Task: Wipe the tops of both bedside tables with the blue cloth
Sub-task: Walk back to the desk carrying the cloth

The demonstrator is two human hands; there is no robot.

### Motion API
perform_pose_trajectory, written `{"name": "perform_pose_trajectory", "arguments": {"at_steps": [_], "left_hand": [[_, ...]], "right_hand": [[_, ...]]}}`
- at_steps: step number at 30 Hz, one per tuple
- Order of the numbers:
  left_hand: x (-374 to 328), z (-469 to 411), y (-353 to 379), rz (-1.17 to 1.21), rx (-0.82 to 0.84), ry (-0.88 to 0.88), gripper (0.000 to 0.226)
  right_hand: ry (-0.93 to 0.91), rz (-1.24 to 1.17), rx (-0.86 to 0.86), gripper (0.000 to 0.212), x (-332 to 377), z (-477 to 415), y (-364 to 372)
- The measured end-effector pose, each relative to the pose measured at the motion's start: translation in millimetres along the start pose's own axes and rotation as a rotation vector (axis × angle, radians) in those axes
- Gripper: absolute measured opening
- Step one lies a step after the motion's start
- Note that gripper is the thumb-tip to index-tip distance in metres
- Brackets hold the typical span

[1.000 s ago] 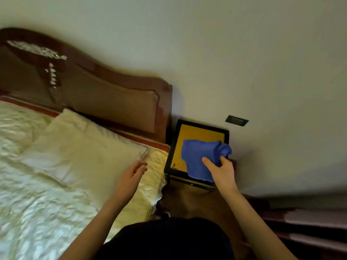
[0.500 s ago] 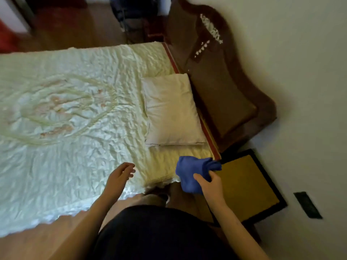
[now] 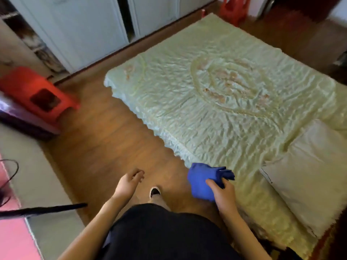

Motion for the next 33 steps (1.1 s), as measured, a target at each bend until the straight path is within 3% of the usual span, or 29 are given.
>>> {"name": "perform_pose_trajectory", "arguments": {"at_steps": [5, 13, 24, 29, 33], "left_hand": [[69.9, 14.2, -89.2, 0.158, -0.246, -0.181, 0.019], [109.6, -2.4, -202.9, 0.227, -0.501, -0.257, 0.021], [115.8, -145.7, -292.6, 0.323, -0.618, -0.316, 0.019], [117.1, -219.9, -345.6, 0.363, -0.672, -0.432, 0.021], [112.1, -262.0, -396.1, 0.413, -0.779, -0.504, 0.025]], "right_hand": [[-0.099, 0.170, 0.273, 0.008, 62.1, -14.0, 146.8], [-0.226, 0.396, 0.524, 0.004, 152.2, -35.0, 323.8], [-0.277, 0.507, 0.474, 0.007, 266.7, -167.4, 454.5], [-0.245, 0.536, 0.460, 0.006, 332.9, -225.7, 538.5], [-0.229, 0.561, 0.547, 0.005, 385.8, -241.4, 628.4]]}}
Point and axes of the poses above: each hand's wrist, its own z-axis away from the middle knuckle, its own y-axis out of the palm, x = y × z, the point moved 7 cm from there along -z, towards the middle knuckle, and after that the axes turned 7 degrees about y, right-handed, at the moved point
